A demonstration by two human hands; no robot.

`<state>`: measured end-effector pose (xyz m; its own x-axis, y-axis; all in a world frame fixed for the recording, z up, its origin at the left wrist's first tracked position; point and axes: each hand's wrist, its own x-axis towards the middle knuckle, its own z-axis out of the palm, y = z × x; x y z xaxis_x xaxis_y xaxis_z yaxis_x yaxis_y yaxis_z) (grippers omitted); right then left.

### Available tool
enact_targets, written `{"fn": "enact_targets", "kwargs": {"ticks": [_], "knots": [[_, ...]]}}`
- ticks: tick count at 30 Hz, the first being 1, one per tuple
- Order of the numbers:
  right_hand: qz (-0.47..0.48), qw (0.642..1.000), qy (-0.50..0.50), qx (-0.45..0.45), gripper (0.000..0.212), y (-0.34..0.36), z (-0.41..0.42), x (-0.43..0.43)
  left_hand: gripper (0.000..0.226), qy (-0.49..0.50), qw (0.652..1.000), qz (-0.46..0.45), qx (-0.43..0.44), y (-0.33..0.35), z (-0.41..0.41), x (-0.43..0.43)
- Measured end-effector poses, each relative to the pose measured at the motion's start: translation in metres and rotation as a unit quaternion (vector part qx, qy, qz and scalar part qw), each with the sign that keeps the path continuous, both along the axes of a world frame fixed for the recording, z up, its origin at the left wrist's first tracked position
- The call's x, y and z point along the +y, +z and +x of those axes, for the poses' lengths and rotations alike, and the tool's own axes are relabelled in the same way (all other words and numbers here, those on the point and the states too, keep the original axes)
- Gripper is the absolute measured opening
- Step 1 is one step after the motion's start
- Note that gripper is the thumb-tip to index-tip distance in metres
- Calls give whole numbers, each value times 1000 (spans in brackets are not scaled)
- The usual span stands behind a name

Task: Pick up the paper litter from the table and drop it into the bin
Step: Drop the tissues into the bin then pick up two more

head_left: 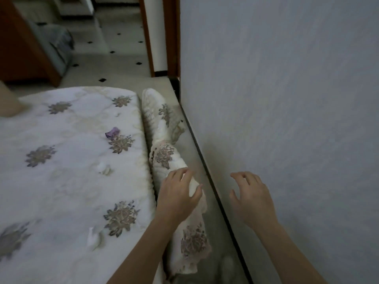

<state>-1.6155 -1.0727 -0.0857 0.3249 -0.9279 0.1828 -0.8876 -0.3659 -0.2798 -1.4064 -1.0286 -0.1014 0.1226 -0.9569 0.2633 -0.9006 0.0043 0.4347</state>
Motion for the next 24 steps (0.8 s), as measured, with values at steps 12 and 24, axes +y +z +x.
{"fn": "enact_targets", "kwargs": {"ticks": [12, 24], "knots": [[10, 917, 397, -24, 41, -23, 144, -88, 29, 400, 908, 120, 46, -50, 77, 82], [78, 793, 604, 27, 37, -59, 228, -64, 37, 638, 746, 124, 144, -73, 36, 145]]}}
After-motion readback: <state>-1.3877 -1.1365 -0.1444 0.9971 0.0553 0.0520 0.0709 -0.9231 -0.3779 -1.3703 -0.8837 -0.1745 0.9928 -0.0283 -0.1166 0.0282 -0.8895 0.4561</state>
